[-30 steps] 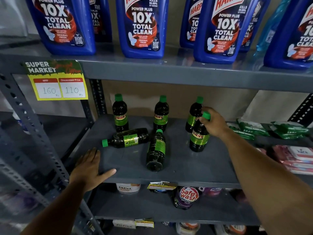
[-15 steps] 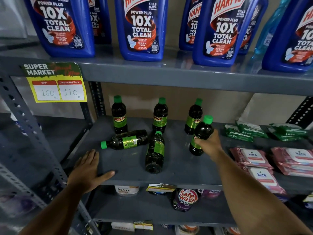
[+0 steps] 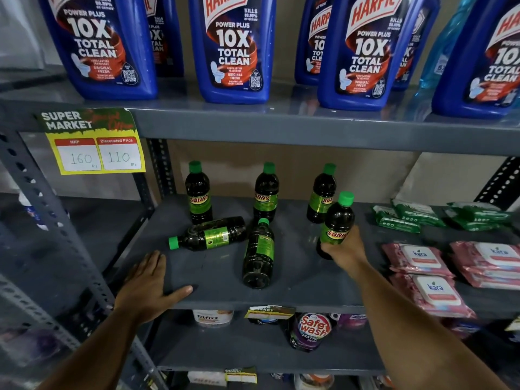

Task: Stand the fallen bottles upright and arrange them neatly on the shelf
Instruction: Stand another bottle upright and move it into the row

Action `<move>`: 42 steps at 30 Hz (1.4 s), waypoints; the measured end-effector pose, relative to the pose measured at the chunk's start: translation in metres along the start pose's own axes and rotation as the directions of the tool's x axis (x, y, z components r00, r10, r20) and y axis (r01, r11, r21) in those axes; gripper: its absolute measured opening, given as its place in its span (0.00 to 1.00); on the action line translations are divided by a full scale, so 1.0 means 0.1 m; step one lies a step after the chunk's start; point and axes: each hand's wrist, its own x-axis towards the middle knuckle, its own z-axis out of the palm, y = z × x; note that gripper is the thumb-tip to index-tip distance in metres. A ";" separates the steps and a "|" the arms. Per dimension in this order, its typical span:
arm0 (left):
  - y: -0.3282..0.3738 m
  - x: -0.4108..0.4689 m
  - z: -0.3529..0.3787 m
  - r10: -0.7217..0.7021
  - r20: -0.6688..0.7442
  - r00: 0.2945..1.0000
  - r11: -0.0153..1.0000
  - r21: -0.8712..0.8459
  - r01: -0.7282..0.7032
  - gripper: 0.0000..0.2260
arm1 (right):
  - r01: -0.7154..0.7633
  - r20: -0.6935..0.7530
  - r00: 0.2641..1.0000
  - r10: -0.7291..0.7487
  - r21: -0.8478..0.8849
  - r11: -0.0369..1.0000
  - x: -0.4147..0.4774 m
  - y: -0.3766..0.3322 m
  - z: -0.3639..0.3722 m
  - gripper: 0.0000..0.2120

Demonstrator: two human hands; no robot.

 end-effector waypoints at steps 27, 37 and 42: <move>-0.11 0.10 -0.01 0.041 -0.057 0.998 0.998 -0.047 -0.044 0.62 | -0.284 0.300 0.915 0.270 0.003 0.959 -0.60 -0.96 1.24 0.18; -0.13 0.13 0.01 0.041 -0.030 0.999 0.999 -0.017 -0.041 0.62 | 0.145 -0.022 0.989 -0.144 0.078 0.986 -0.63 -1.01 1.21 0.46; -0.09 0.10 -0.02 0.027 -0.007 1.000 1.000 0.009 -0.027 0.63 | 0.266 -0.065 0.964 -0.259 0.165 0.950 -0.67 -0.87 1.27 0.37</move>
